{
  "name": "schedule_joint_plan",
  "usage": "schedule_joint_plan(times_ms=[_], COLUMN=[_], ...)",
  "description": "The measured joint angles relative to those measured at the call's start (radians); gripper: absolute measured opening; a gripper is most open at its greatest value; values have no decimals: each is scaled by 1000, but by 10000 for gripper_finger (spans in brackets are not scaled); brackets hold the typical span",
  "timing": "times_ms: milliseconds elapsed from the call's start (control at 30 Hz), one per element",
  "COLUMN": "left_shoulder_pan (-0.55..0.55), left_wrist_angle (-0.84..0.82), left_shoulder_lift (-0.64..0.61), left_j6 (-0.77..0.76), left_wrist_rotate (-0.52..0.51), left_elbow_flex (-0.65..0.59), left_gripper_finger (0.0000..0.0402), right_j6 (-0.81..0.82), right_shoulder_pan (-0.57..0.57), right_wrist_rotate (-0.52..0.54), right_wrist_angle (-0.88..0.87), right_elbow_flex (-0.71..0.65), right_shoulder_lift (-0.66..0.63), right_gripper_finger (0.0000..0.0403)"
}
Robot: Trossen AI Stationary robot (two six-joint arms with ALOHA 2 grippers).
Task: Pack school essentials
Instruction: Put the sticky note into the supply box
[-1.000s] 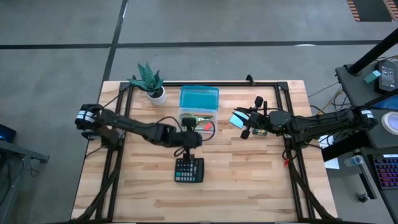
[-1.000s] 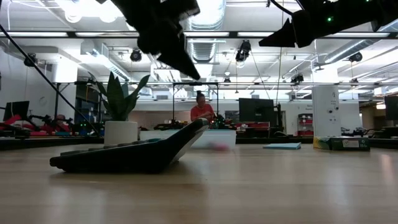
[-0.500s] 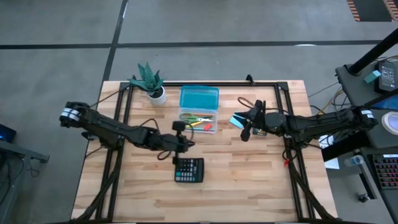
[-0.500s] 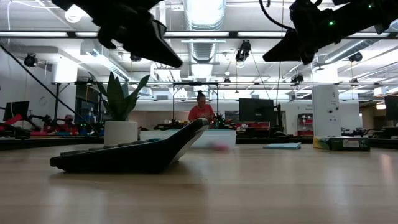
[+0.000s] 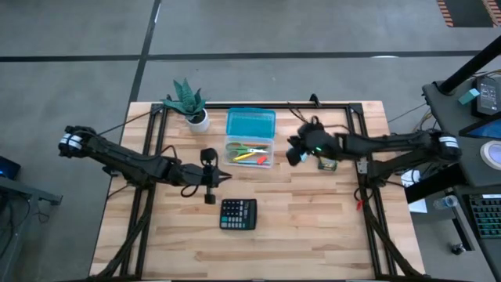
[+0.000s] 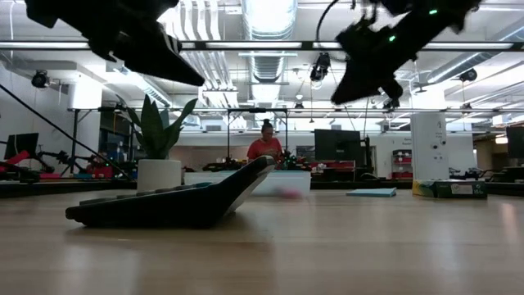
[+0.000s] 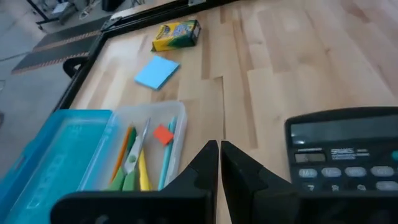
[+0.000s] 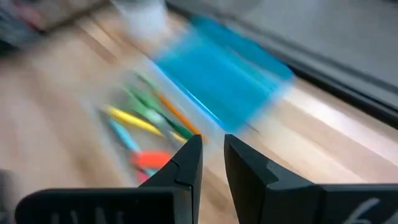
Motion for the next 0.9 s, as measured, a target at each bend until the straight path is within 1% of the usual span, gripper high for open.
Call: schedule_joint_plan(times_ms=[100, 200, 300, 433, 500, 567, 667, 800, 900], left_shoulder_pan=[0, 1, 1, 1, 1, 1, 1, 1, 1], left_wrist_angle=[-8, -4, 7, 5, 3, 2, 4, 31, 61], left_shoulder_lift=[-13, -23, -27, -21, -10, -1, 11, 25, 34], left_j6=[1, 23, 42, 42, 25, 12, -8, -8, -7], left_wrist_rotate=[-20, -37, -38, -38, -38, -39, -40, -41, -45], left_elbow_flex=[-8, -5, -4, -4, -4, -4, -4, -4, -3], left_gripper_finger=[1, 1, 1, 1, 1, 1, 1, 1, 1], right_j6=[12, 15, 7, 21, 59, 83, 95, 93, 85], right_shoulder_pan=[-63, -100, -107, -105, -105, -105, -104, -105, -100], right_wrist_rotate=[-5, -5, -8, -9, -32, -87, -133, -117, -33], right_wrist_angle=[-273, -483, -608, -742, -795, -809, -804, -803, -793], right_elbow_flex=[129, 222, 283, 336, 347, 350, 345, 337, 320], right_shoulder_lift=[99, 191, 268, 333, 352, 360, 360, 359, 358], right_gripper_finger=[57, 56, 56, 56, 57, 63, 88, 133, 160])
